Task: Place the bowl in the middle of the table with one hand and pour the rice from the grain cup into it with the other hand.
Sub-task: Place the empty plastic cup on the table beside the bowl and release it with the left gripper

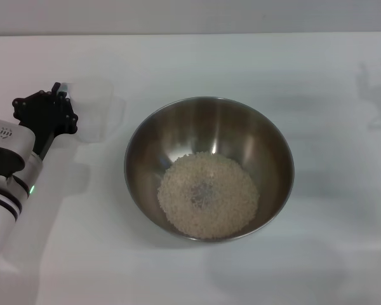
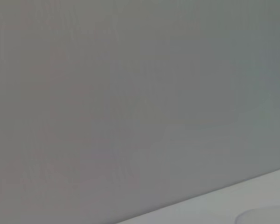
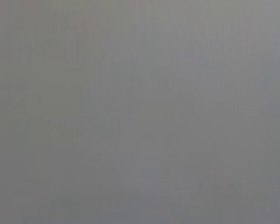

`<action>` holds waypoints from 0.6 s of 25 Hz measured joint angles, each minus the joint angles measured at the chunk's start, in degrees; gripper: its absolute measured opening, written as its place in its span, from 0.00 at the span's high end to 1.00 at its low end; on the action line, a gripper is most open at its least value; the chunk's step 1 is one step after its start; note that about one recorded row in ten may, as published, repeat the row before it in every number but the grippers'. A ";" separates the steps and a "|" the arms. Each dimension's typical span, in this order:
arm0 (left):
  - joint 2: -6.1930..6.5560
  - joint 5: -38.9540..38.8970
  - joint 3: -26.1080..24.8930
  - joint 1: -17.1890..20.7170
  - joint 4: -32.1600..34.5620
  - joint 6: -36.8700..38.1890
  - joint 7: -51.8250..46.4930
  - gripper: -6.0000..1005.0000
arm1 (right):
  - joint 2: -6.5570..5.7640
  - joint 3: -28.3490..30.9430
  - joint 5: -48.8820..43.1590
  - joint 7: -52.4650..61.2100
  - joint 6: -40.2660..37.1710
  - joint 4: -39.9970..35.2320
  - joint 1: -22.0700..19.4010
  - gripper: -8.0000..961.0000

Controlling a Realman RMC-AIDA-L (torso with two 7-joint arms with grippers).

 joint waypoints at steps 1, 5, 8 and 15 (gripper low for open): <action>0.00 0.00 0.05 0.00 0.06 -0.04 -0.01 0.94 | 0.00 0.00 0.00 0.00 0.00 0.00 0.00 0.49; 0.00 0.00 0.29 0.13 0.36 -0.47 -0.03 0.93 | 0.00 0.00 0.00 0.00 -0.01 0.01 0.00 0.49; 0.00 0.00 0.22 0.55 0.27 -0.54 -0.04 0.93 | 0.00 -0.05 0.00 0.00 -0.03 0.02 0.00 0.49; 0.02 0.00 -0.07 2.30 -0.09 0.08 -0.07 0.71 | 0.00 -0.18 0.00 0.00 0.19 0.02 -0.09 0.49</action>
